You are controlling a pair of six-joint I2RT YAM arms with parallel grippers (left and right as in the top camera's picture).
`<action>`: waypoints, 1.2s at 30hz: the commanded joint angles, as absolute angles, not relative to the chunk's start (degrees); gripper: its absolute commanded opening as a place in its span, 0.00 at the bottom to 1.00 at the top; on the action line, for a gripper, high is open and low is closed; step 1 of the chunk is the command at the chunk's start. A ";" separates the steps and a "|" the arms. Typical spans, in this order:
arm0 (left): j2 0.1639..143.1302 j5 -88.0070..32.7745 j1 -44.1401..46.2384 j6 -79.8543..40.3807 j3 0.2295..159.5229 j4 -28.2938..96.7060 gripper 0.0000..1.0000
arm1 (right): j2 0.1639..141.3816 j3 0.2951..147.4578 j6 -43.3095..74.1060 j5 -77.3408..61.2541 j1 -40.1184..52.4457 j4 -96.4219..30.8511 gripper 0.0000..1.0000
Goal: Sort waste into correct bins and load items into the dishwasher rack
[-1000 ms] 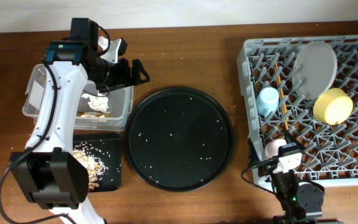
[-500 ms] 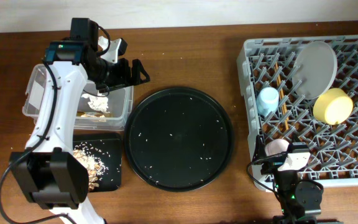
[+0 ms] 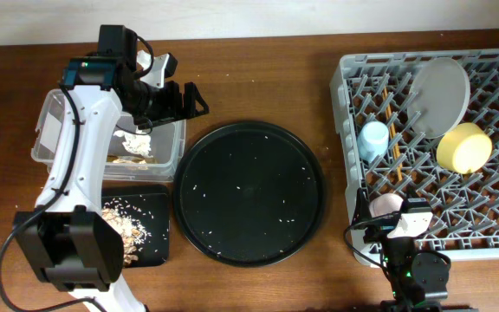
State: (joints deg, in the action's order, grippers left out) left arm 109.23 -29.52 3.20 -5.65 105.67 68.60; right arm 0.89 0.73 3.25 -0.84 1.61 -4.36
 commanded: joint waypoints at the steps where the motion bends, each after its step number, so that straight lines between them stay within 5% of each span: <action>1: 108.27 -28.47 3.01 -5.96 106.21 68.64 1.00 | 0.32 0.32 3.90 0.30 1.87 -4.62 0.98; 15: 67.31 -7.60 9.21 -5.26 104.71 68.64 1.00 | 0.32 0.32 3.90 0.30 1.87 -4.62 0.98; 23: 41.12 -3.16 8.27 -5.30 81.93 66.50 1.00 | 0.32 0.32 3.92 0.27 1.87 -4.62 0.98; 36: 7.66 -5.45 3.14 -5.34 24.18 18.11 1.00 | 0.32 0.32 3.92 0.30 1.87 -4.62 0.98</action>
State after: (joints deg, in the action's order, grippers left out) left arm 11.33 -4.25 3.97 -5.61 32.88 27.09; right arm 0.80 0.73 3.25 -0.19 1.61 -4.40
